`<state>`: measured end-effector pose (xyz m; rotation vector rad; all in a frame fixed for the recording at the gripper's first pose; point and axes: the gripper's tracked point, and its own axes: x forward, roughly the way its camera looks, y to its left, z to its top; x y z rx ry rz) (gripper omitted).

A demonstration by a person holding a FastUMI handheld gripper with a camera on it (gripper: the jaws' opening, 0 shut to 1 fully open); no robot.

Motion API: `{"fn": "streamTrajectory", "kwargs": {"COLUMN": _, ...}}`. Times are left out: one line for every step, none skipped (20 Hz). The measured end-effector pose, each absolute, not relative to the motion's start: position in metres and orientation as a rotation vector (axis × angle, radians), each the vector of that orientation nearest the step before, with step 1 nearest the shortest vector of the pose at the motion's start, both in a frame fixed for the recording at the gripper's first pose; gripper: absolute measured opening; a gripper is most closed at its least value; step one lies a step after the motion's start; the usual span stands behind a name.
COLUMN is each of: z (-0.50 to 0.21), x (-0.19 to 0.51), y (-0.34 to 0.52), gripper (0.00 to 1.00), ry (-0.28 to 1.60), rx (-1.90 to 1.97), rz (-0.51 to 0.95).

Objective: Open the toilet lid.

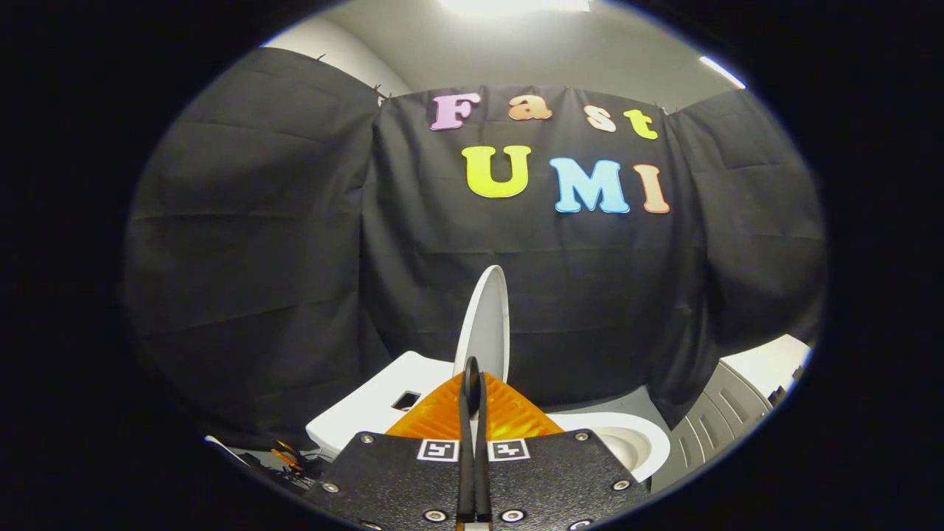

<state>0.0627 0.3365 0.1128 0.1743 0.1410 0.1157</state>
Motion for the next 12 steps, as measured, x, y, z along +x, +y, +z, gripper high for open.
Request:
{"fn": "streamTrajectory", "kwargs": {"z": 0.114, "x": 0.063, "y": 0.343, "gripper": 0.00, "ry": 0.139, "rx": 0.171, "rz": 0.125}}
{"fn": "streamTrajectory", "kwargs": {"z": 0.115, "x": 0.063, "y": 0.349, "gripper": 0.00, "ry": 0.132, "rx": 0.166, "rz": 0.136}}
{"fn": "streamTrajectory", "kwargs": {"z": 0.117, "x": 0.064, "y": 0.355, "gripper": 0.00, "ry": 0.121, "rx": 0.154, "rz": 0.150}}
{"fn": "streamTrajectory", "kwargs": {"z": 0.116, "x": 0.063, "y": 0.360, "gripper": 0.00, "ry": 0.116, "rx": 0.147, "rz": 0.160}}
{"fn": "streamTrajectory", "kwargs": {"z": 0.116, "x": 0.064, "y": 0.363, "gripper": 0.00, "ry": 0.112, "rx": 0.141, "rz": 0.164}}
{"fn": "streamTrajectory", "kwargs": {"z": 0.115, "x": 0.064, "y": 0.366, "gripper": 0.00, "ry": 0.111, "rx": 0.136, "rz": 0.165}}
{"fn": "streamTrajectory", "kwargs": {"z": 0.115, "x": 0.064, "y": 0.370, "gripper": 0.00, "ry": 0.115, "rx": 0.131, "rz": 0.165}}
{"fn": "streamTrajectory", "kwargs": {"z": 0.115, "x": 0.065, "y": 0.375, "gripper": 0.00, "ry": 0.120, "rx": 0.122, "rz": 0.169}}
{"fn": "streamTrajectory", "kwargs": {"z": 0.116, "x": 0.065, "y": 0.380, "gripper": 0.00, "ry": 0.124, "rx": 0.108, "rz": 0.176}}
{"fn": "streamTrajectory", "kwargs": {"z": 0.116, "x": 0.066, "y": 0.385, "gripper": 0.00, "ry": 0.127, "rx": 0.093, "rz": 0.184}}
{"fn": "streamTrajectory", "kwargs": {"z": 0.115, "x": 0.068, "y": 0.391, "gripper": 0.00, "ry": 0.127, "rx": 0.076, "rz": 0.195}}
{"fn": "streamTrajectory", "kwargs": {"z": 0.117, "x": 0.069, "y": 0.397, "gripper": 0.00, "ry": 0.121, "rx": 0.053, "rz": 0.207}}
